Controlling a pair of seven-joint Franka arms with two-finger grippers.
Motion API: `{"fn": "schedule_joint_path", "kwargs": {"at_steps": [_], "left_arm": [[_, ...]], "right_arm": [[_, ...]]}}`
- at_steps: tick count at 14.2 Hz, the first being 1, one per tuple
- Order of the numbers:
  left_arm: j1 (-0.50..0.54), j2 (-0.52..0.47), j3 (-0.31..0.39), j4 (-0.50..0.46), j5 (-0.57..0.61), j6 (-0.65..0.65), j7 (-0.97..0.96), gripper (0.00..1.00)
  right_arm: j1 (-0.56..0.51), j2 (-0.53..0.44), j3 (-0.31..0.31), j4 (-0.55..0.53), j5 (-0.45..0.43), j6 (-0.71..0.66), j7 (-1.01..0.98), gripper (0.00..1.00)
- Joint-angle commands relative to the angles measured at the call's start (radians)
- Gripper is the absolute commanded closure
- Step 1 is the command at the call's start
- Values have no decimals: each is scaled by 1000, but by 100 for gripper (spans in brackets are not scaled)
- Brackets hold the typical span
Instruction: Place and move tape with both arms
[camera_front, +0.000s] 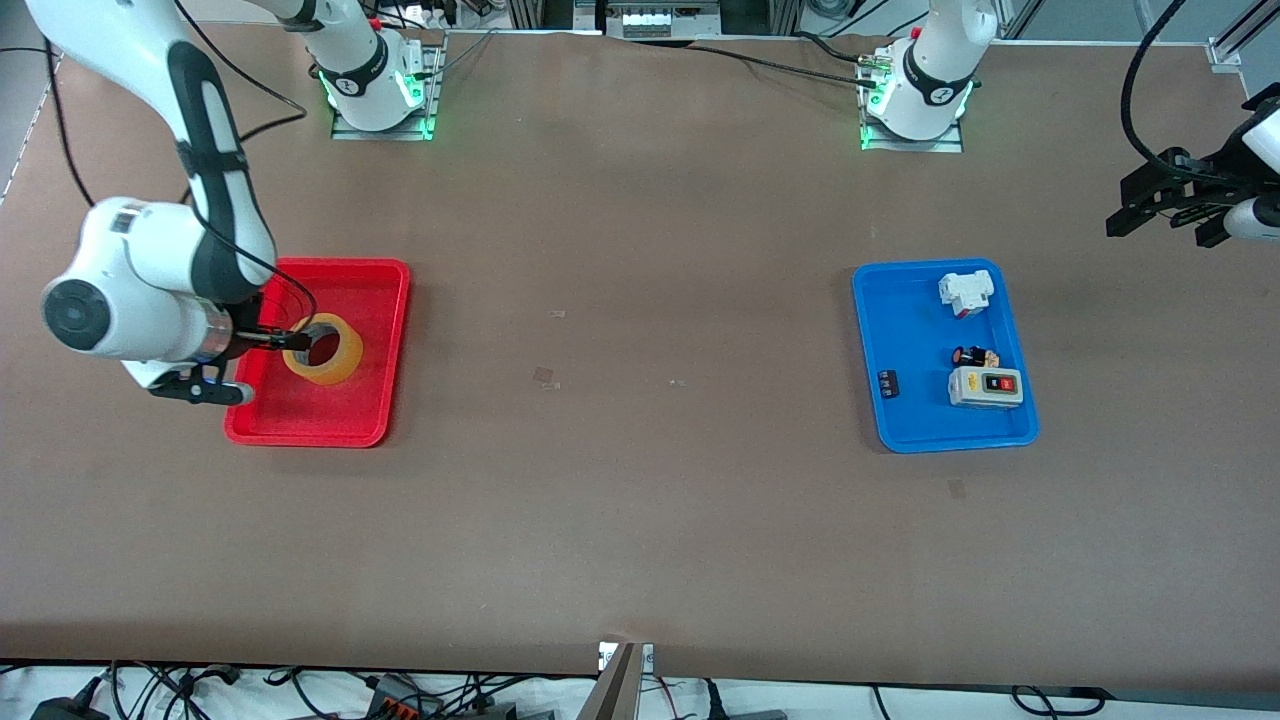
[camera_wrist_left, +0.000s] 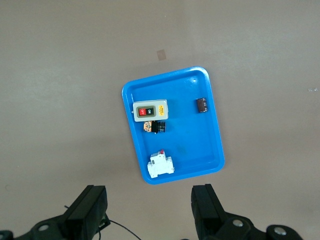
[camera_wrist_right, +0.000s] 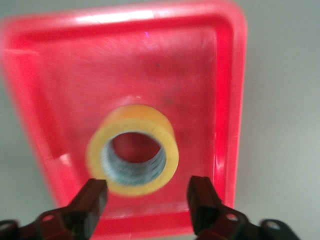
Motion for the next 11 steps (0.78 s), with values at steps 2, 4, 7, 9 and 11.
{"fn": "schedule_joint_path", "kwargs": {"at_steps": [2,4,7,9,11], "left_arm": [[0,-13,-5,0,26,-13,6,0],[0,-13,-5,0,26,-13,7,0],[0,-13,-4,0,24,-13,7,0],[0,-13,-5,0,24,-13,7,0],[0,-13,-4,0,24,-13,7,0]], "right_arm": [[-8,-40,1,340,7,-342,-20,0],[-10,-40,-2,463,9,-443,-24,0],[-11,-40,-2,543,10,-446,-35,0],[-7,-28,2,580,12,-442,-18,0],[-16,-28,10,582,18,-429,-14,0]]}}
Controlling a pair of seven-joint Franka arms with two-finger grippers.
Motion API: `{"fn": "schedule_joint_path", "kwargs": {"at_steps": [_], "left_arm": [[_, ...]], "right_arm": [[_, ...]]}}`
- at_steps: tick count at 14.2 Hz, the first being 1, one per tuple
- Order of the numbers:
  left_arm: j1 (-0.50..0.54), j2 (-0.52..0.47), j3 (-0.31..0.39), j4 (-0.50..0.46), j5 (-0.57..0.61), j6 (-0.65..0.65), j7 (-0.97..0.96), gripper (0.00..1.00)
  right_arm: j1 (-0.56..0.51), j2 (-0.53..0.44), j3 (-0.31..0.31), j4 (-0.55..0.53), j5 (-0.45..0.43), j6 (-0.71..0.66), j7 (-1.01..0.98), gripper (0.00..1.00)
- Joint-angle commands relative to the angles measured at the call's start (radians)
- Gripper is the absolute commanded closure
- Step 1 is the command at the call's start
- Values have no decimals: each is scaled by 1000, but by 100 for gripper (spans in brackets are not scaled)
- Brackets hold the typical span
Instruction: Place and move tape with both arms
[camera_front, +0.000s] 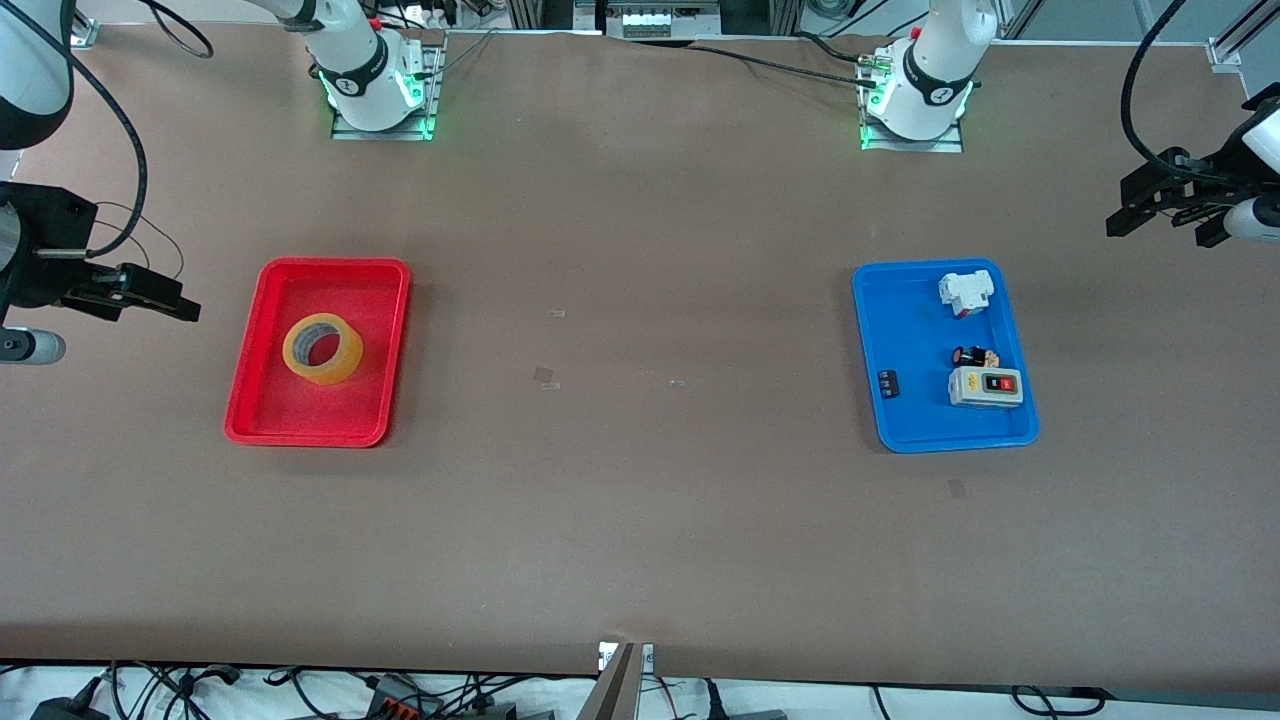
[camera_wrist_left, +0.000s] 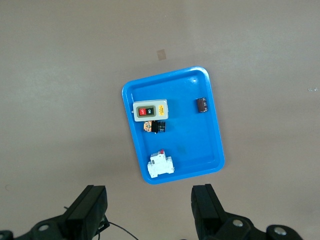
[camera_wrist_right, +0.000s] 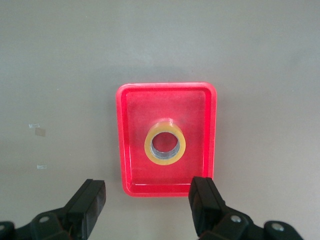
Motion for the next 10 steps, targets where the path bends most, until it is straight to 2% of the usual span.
{"fn": "schedule_joint_path", "kwargs": {"at_steps": [1,3,4,5,8,10], "left_arm": [[2,-13,-5,-2,24,-13,7,0],[0,-11,-5,0,24,-14,7,0],[2,-11,-5,0,26,-14,7,0],[2,-11,-5,0,26,-14,7,0],[2,-11,-5,0,22,-14,7,0],[2,-11,-5,0,19,-14,7,0]], "right_arm": [[-59,25,55,44,14,14,-7,0],[-268,8,279,42,-16,46,-9,0],[-335,-12,368,30,-74,66,-6,0],[-366,-15,411,22,-104,72,-3,0],[-377,-26,418,4,-119,86,13,0],[-377,-101,420,-110,-124,142,11,0]]}}
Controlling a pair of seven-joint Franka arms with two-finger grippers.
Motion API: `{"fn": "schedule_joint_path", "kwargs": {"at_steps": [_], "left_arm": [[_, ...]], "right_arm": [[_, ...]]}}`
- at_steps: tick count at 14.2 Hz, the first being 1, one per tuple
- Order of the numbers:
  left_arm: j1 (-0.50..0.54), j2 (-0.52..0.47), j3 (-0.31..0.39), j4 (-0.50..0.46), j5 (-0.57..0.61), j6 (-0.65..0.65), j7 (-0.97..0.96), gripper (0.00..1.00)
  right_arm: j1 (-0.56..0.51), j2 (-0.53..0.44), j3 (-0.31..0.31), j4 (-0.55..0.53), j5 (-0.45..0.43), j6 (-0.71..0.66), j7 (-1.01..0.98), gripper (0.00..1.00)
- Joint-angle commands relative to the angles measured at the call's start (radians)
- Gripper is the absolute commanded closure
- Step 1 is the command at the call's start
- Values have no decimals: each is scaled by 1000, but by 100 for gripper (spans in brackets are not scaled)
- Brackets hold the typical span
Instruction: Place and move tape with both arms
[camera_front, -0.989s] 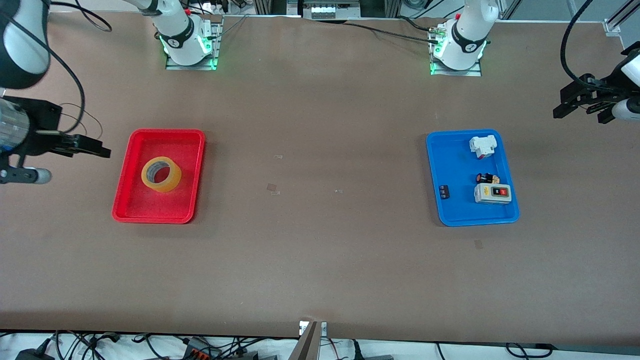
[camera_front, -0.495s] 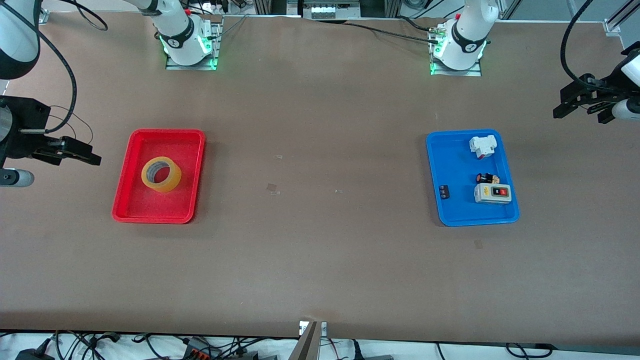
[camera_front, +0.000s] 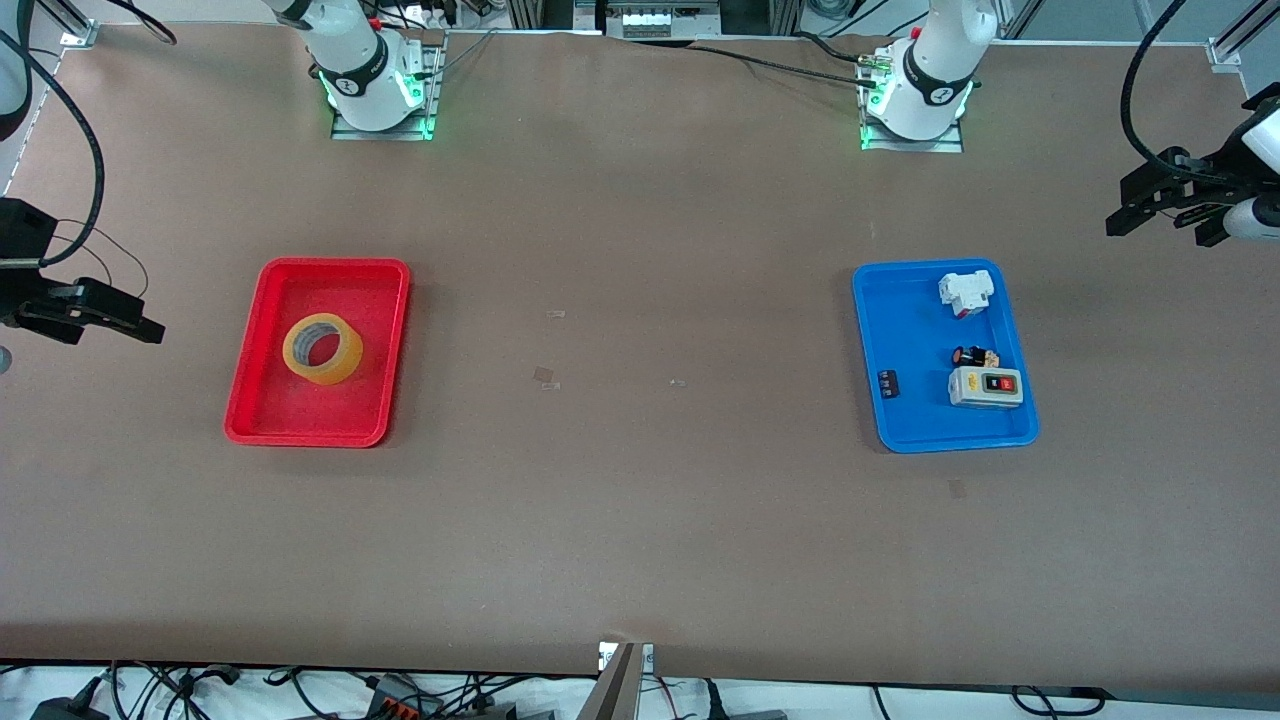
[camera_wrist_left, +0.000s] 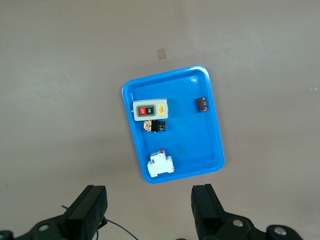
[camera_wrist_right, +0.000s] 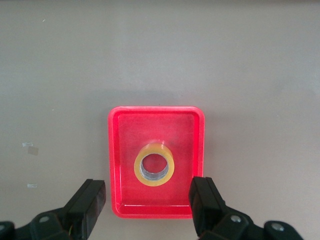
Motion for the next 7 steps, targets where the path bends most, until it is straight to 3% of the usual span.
{"fn": "schedule_joint_path", "kwargs": {"at_steps": [1,3,4,7], "left_arm": [[1,-11,-5,0,19,-11,7,0],[1,-11,-5,0,19,-11,7,0],[1,-11,-5,0,19,-11,7,0],[1,-11,-5,0,18,-11,7,0]], "right_arm": [[-17,-151,28,-230,-17,111,1,0],[-17,-277,27,-425,-21,202,-1,0],[-18,-309,27,-465,-21,198,-1,0],[-18,-319,28,-467,-29,147,-6,0]]}}
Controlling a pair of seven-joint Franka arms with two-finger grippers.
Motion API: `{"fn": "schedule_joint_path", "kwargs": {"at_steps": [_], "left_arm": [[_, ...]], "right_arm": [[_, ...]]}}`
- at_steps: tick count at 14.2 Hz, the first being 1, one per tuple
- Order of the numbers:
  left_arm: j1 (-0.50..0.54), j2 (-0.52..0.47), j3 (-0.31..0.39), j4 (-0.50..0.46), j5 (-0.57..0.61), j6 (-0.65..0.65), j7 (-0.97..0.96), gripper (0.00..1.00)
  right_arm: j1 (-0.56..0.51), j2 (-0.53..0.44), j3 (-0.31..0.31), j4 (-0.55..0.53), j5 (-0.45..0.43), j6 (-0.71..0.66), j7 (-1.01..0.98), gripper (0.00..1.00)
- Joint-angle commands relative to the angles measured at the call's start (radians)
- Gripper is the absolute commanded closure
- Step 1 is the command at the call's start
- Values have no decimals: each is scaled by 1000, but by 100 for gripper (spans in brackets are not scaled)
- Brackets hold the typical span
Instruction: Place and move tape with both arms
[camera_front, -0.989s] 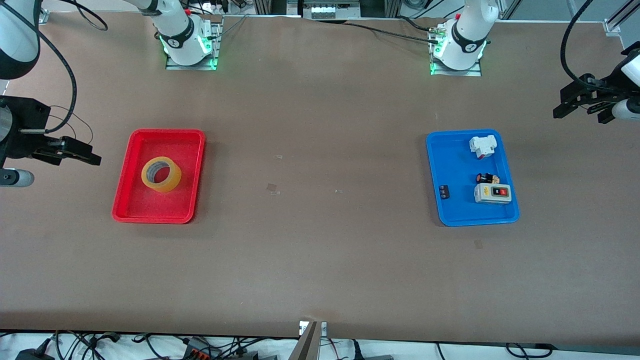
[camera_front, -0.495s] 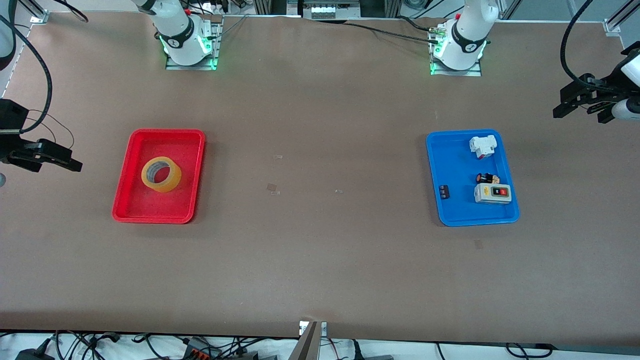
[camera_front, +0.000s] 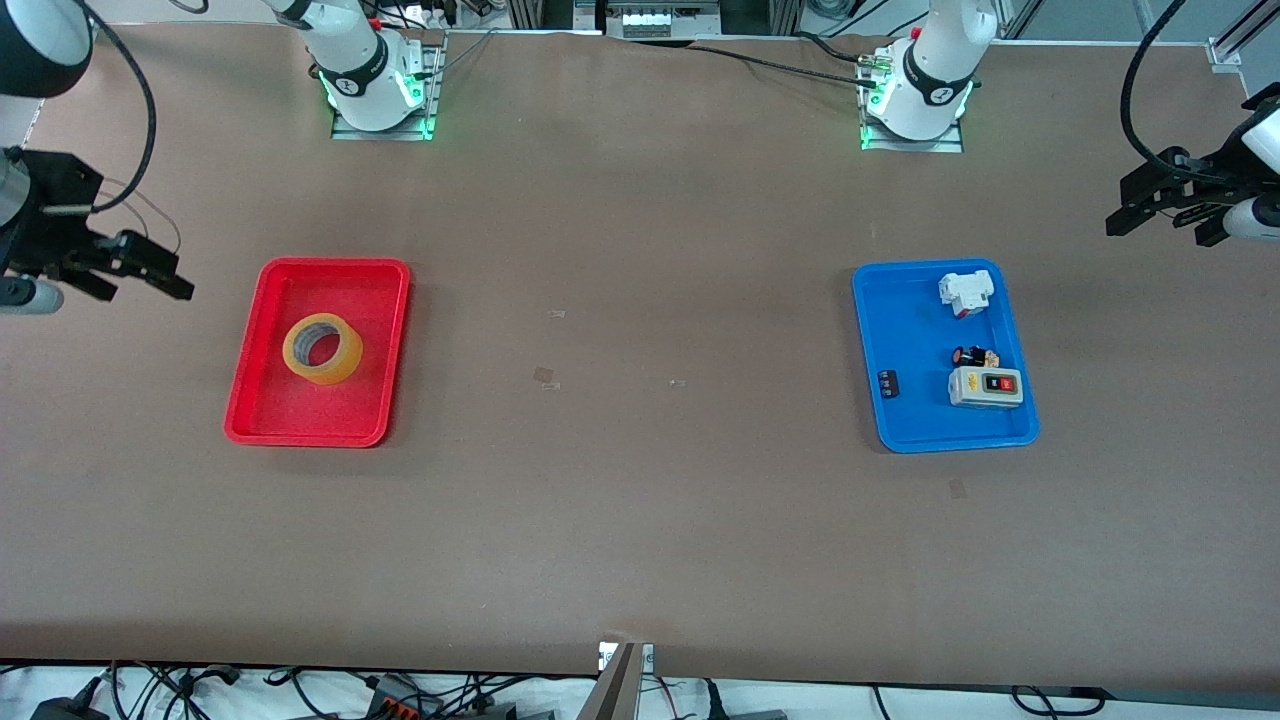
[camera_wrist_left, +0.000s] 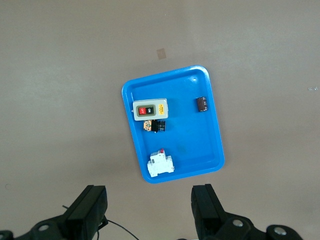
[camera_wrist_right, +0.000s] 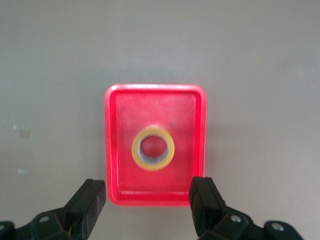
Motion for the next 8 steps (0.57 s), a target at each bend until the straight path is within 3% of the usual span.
{"fn": "schedule_joint_path", "kwargs": {"at_steps": [1,8], "left_arm": [[1,-11,-7,0,18,-11,7,0],[1,-11,-11,-2,16,-11,7,0]], "right_arm": [[-23,-38,21,-33,-16,-9,-10,0],[-23,-44,16,-19,-1,-17,-6,0]]}}
